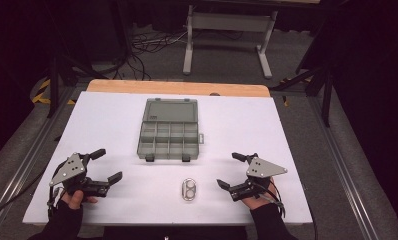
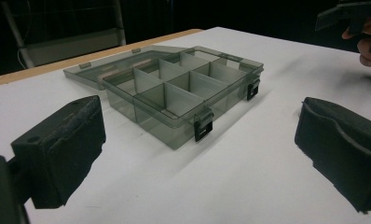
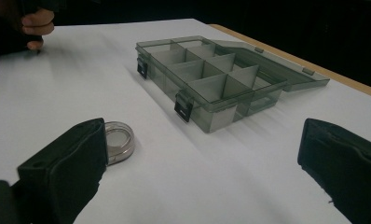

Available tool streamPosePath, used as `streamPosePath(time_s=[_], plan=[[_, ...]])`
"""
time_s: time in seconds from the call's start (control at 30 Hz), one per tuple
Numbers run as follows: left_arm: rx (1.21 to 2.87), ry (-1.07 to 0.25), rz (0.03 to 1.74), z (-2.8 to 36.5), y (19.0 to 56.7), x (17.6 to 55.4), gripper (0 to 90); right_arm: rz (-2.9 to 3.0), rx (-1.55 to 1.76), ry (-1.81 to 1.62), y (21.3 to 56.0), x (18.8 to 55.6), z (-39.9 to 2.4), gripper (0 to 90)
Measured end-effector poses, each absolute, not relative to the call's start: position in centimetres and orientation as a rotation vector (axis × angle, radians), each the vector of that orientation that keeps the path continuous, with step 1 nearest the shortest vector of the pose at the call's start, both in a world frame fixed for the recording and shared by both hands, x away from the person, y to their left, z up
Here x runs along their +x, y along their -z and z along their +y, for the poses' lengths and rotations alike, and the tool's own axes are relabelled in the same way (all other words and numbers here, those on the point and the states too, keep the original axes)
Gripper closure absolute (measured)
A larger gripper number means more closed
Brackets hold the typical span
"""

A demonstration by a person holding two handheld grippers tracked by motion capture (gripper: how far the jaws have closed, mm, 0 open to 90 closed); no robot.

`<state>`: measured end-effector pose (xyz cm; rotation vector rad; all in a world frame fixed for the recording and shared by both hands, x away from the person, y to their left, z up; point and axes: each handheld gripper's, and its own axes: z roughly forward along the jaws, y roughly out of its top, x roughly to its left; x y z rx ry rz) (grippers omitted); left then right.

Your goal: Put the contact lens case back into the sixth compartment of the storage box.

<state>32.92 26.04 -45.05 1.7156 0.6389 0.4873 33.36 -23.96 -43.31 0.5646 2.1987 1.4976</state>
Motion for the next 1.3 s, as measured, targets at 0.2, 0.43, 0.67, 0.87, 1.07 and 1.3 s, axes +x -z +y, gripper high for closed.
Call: streamPosePath(time_s=[0.2, 0.43, 0.67, 0.87, 1.07, 1.3], plan=[[1.714, -0.489, 0.636, 26.1, 45.0, 32.9, 2.6, 2.248, 0.531, -1.482, 42.6, 33.8, -22.7, 3.1], [1.721, -0.489, 0.627, 26.0, 44.9, 32.9, 2.6, 2.291, 0.480, -1.490, 41.9, 34.4, -21.2, 3.2], [1.723, -0.488, 0.625, 26.0, 44.9, 32.8, 2.6, 2.332, 0.456, -1.480, 41.5, 34.9, -20.1, 3.1], [1.725, -0.489, 0.621, 26.0, 45.0, 32.9, 2.6, 2.347, 0.439, -1.485, 40.9, 35.1, -19.4, 2.1], [1.729, -0.486, 0.620, 26.0, 45.0, 32.9, 2.6, 2.372, 0.406, -1.463, 40.1, 35.1, -18.2, 2.0], [1.738, -0.485, 0.612, 26.0, 45.0, 32.9, 2.6, 2.390, 0.370, -1.463, 39.8, 35.3, -17.4, 1.7]])
